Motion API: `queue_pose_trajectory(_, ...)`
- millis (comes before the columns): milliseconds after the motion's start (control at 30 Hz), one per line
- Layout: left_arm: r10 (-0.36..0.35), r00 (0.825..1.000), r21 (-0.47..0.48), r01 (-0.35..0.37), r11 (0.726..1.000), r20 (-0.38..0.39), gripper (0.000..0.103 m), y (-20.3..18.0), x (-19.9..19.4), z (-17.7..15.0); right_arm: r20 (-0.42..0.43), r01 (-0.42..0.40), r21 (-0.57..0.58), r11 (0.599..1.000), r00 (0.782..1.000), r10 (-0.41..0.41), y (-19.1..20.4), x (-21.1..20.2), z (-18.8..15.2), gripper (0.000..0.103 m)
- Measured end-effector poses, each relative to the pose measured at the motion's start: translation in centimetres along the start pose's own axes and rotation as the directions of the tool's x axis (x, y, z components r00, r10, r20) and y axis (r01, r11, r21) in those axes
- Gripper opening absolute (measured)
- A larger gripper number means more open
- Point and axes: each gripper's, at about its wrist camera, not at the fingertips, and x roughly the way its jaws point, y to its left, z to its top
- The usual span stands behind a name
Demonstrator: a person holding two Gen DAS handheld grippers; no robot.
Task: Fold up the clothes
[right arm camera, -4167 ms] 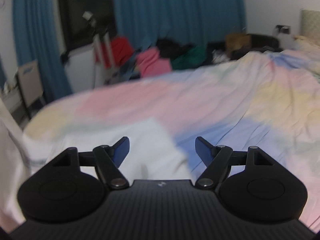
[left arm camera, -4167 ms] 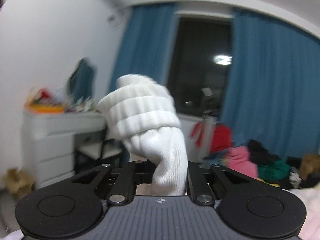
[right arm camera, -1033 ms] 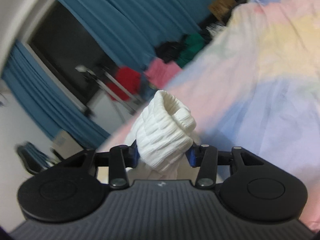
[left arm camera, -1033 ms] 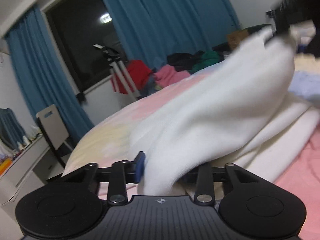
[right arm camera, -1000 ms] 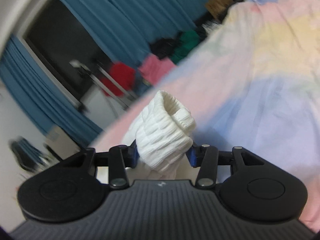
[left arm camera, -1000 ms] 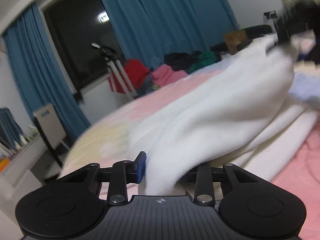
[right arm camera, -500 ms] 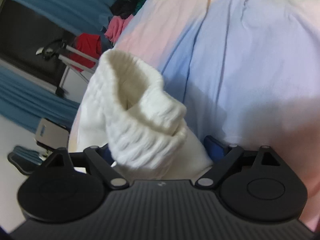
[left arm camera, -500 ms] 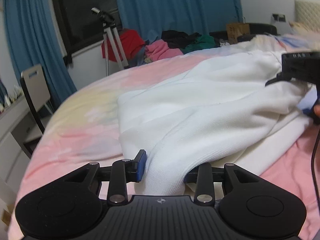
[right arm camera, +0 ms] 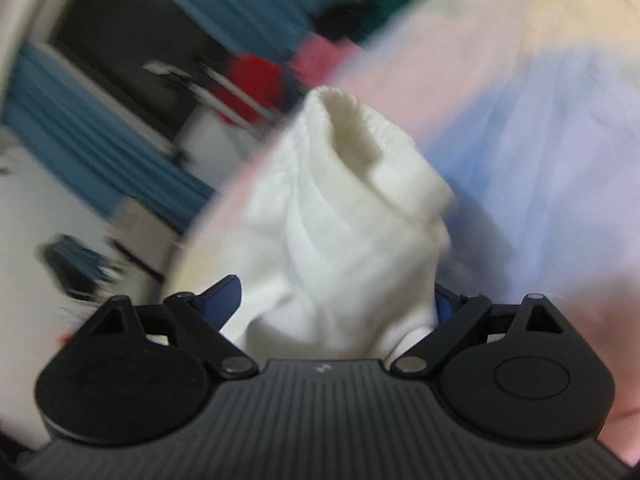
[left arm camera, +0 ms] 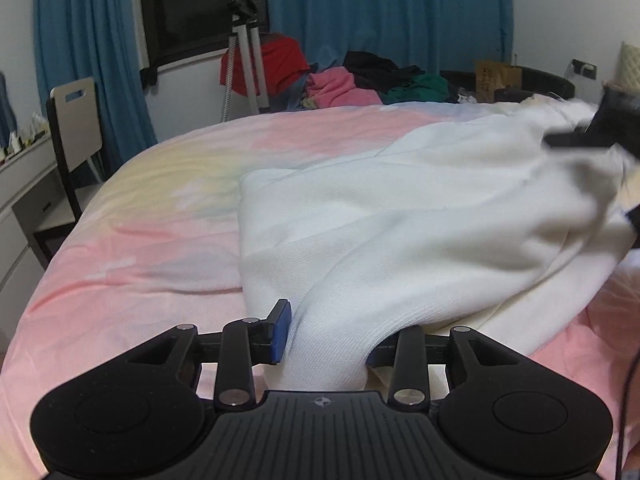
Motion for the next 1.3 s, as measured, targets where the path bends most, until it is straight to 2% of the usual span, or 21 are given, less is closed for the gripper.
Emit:
queue_pose_trajectory(33,-0.002,1.000,-0.010,0.002,1.000,-0.002,0.040,0.2,0.0,0.1,0.017,-0.031,-0.011,0.999,0.999,0.031,0.4,-0.2,0.0,0.095)
queue_pose_trajectory(67,-0.006,1.000,-0.015,0.006,1.000,-0.002,0.040,0.2,0.0,0.1,0.015,-0.028,-0.012,1.000,0.999,0.029,0.4,-0.1,-0.1,0.095)
queue_pose_trajectory(200,-0.023,1.000,-0.013,0.023,1.000,-0.001,0.041,0.1,-0.4,0.2,-0.066,0.092,0.047,0.995,0.994,-0.089,-1.2,1.6,-0.5,0.092)
queue_pose_trajectory(233,-0.037,0.999,0.000,0.037,0.999,-0.006,0.042,0.1,-0.7,0.2,-0.083,0.137,0.055,0.989,0.988,-0.132,-1.7,2.0,-0.6,0.077)
queue_pose_trajectory(267,-0.055,0.998,0.017,0.055,0.998,-0.013,0.043,0.1,-1.1,0.3,-0.093,0.171,0.055,0.984,0.982,-0.165,-2.0,2.2,-0.7,0.067)
queue_pose_trajectory(300,-0.077,0.997,0.009,0.077,0.997,-0.018,0.046,0.4,-1.7,0.3,-0.095,0.192,0.047,0.980,0.978,-0.187,-2.1,2.2,-0.7,0.064)
queue_pose_trajectory(333,-0.100,0.995,-0.010,0.100,0.995,-0.022,0.047,0.9,-2.2,0.3,-0.086,0.207,0.038,0.978,0.975,-0.204,-2.0,2.0,-0.8,0.055)
queue_pose_trajectory(367,-0.124,0.992,-0.030,0.123,0.992,-0.025,0.053,1.3,-2.7,0.3,-0.067,0.212,0.030,0.977,0.976,-0.209,-1.7,1.6,-0.8,0.047)
queue_pose_trajectory(433,-0.176,0.984,-0.094,0.175,0.980,-0.010,0.068,2.5,-3.9,0.2,-0.033,0.211,0.016,0.977,0.977,-0.210,-1.0,0.9,-0.8,0.039)
queue_pose_trajectory(467,-0.202,0.979,-0.128,0.201,0.971,0.001,0.080,3.1,-4.5,0.2,-0.016,0.211,0.012,0.977,0.977,-0.211,-0.7,0.6,-0.8,0.037)
queue_pose_trajectory(500,-0.229,0.973,-0.174,0.230,0.957,0.025,0.086,3.9,-5.0,0.3,-0.002,0.212,0.008,0.977,0.977,-0.212,-0.4,0.3,-0.8,0.036)
queue_pose_trajectory(533,-0.256,0.966,-0.221,0.259,0.940,0.045,0.087,4.6,-5.2,0.4,0.007,0.214,0.005,0.977,0.977,-0.214,-0.3,0.2,-0.9,0.035)
queue_pose_trajectory(633,-0.340,0.937,-0.378,0.344,0.860,0.081,0.091,6.4,-3.8,0.3,0.025,0.218,-0.002,0.976,0.976,-0.218,0.0,-0.3,-0.9,0.033)
queue_pose_trajectory(767,-0.336,0.941,-0.588,0.287,0.756,0.027,0.089,8.3,0.2,-0.8,0.028,0.220,-0.003,0.976,0.975,-0.220,0.1,0.6,-0.5,0.033)
queue_pose_trajectory(833,-0.368,0.930,-0.666,0.284,0.690,0.014,0.088,9.1,1.8,-1.6,0.029,0.223,-0.012,0.975,0.974,-0.223,0.3,0.8,-0.5,0.033)
queue_pose_trajectory(900,-0.385,0.923,-0.699,0.284,0.656,0.014,0.088,9.3,2.7,-2.1,0.033,0.228,-0.028,0.973,0.973,-0.227,0.6,0.7,-0.6,0.033)
queue_pose_trajectory(1000,-0.415,0.910,-0.668,0.299,0.681,-0.015,0.089,8.5,3.6,-2.1,0.036,0.237,-0.042,0.971,0.971,-0.236,1.0,1.0,-0.6,0.033)
queue_pose_trajectory(1067,-0.428,0.903,-0.675,0.297,0.675,-0.030,0.090,8.3,4.2,-2.3,0.037,0.243,-0.047,0.969,0.970,-0.242,1.1,1.1,-0.7,0.033)
queue_pose_trajectory(1200,-0.430,0.903,-0.682,0.302,0.666,-0.019,0.076,8.4,4.0,-2.7,0.034,0.248,-0.050,0.967,0.969,-0.246,1.1,1.1,-0.8,0.033)
queue_pose_trajectory(1300,-0.412,0.911,-0.671,0.298,0.679,-0.013,0.065,8.6,3.4,-2.9,0.035,0.248,-0.052,0.967,0.969,-0.246,1.4,1.2,-0.8,0.033)
